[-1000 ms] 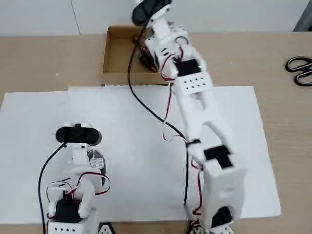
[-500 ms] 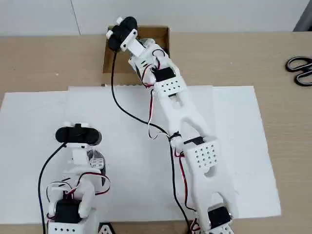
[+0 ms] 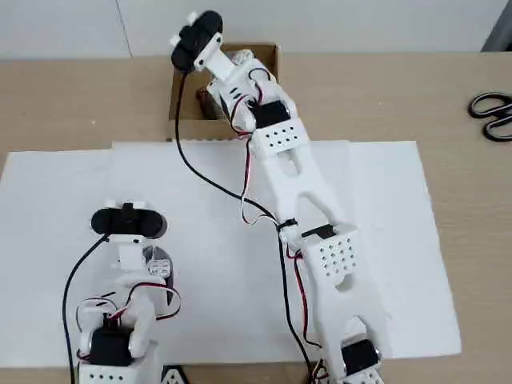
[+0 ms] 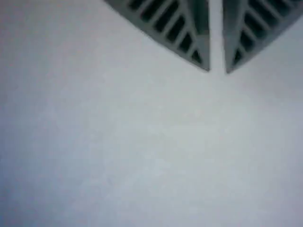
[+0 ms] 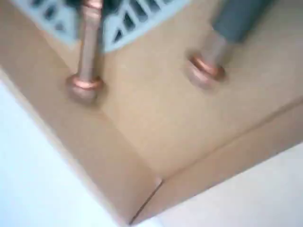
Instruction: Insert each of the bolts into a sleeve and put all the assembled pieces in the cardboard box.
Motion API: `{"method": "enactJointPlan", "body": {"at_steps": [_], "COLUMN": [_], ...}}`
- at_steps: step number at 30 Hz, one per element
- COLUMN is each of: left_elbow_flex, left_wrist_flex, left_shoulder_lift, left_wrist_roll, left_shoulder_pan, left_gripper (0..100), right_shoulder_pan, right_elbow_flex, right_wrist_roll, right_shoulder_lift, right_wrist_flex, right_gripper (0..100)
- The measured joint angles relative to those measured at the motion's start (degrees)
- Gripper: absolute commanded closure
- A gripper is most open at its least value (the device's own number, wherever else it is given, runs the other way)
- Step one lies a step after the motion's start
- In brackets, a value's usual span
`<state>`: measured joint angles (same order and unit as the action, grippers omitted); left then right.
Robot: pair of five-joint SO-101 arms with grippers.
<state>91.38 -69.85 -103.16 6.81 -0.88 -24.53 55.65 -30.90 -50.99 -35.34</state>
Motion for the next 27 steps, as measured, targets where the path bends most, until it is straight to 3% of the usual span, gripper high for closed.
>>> {"method": "enactJointPlan", "body": {"at_steps": [7,13,22,27], "left_elbow_flex": [0.0,0.0,0.0,0.0], "left_wrist_flex": [0.0,0.0,0.0,0.0], "left_shoulder_lift": [0.0,0.0,0.0,0.0], "left_wrist_roll": [0.0,0.0,0.0,0.0], "left_shoulder_pan": [0.0,0.0,0.0,0.0], "left_gripper": [99,99,99,99], "right_shoulder_pan": [0.1,2.0,4.5,8.7], "right_elbow_flex": [7.7,17.8,33.8,38.7], "right_wrist_roll": [0.0,0.2,9.3,12.3], "right_shoulder_lift": [3.7,10.2,13.5,14.0], "right_wrist_flex": [-12.4,-32.1,-56.5,-60.7], "right_gripper": [99.5,99.5,99.5,99.5]}}
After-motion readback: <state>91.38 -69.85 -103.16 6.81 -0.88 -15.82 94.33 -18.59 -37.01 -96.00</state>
